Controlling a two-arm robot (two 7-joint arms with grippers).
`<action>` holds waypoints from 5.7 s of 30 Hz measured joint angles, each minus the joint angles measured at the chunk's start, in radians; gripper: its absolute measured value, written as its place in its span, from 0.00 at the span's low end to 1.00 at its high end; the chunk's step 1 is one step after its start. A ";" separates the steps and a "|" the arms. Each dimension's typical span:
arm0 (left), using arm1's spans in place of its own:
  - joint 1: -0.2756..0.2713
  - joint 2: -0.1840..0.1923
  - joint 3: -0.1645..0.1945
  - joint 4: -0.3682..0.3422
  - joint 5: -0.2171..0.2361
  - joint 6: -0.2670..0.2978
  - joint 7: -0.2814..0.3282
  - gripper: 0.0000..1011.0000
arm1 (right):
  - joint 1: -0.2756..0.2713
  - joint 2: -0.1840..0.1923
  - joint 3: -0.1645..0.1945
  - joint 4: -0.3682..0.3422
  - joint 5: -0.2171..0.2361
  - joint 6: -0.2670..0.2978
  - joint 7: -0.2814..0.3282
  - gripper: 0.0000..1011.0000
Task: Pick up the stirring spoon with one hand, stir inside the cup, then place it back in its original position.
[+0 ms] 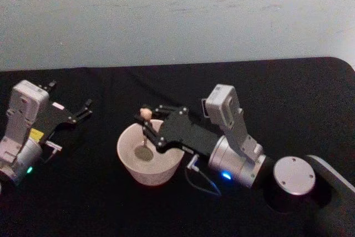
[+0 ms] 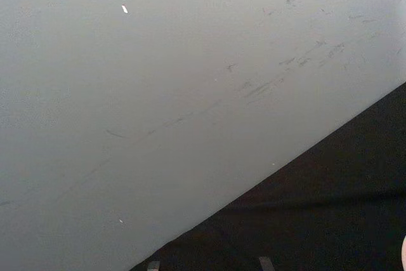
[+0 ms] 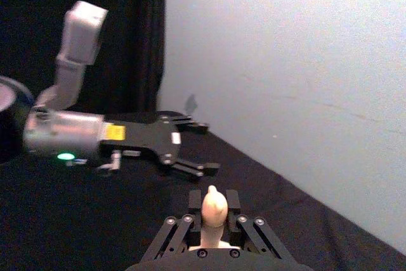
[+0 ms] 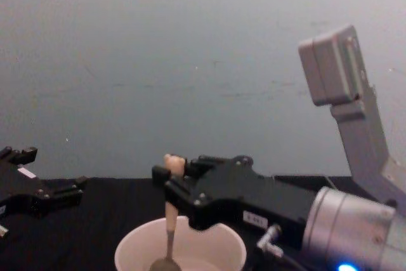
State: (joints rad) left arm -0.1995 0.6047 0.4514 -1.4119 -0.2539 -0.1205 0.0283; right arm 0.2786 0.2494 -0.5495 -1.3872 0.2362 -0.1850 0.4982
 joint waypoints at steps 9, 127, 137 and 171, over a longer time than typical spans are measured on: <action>0.000 0.000 0.000 0.000 0.000 0.000 0.000 0.99 | 0.033 -0.026 0.028 0.062 -0.021 -0.011 -0.040 0.22; 0.000 0.000 0.000 0.000 0.000 0.000 0.000 0.99 | -0.094 0.178 0.197 -0.169 0.179 0.308 -0.139 0.22; 0.000 0.000 0.000 0.000 0.000 0.000 0.000 0.99 | -0.101 0.172 0.201 -0.168 0.163 0.318 -0.153 0.22; 0.000 0.000 0.000 0.000 0.000 0.000 0.000 0.99 | -0.101 0.173 0.200 -0.169 0.164 0.321 -0.150 0.88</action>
State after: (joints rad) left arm -0.1995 0.6047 0.4514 -1.4120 -0.2539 -0.1205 0.0283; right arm 0.1780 0.4222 -0.3491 -1.5558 0.4006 0.1358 0.3482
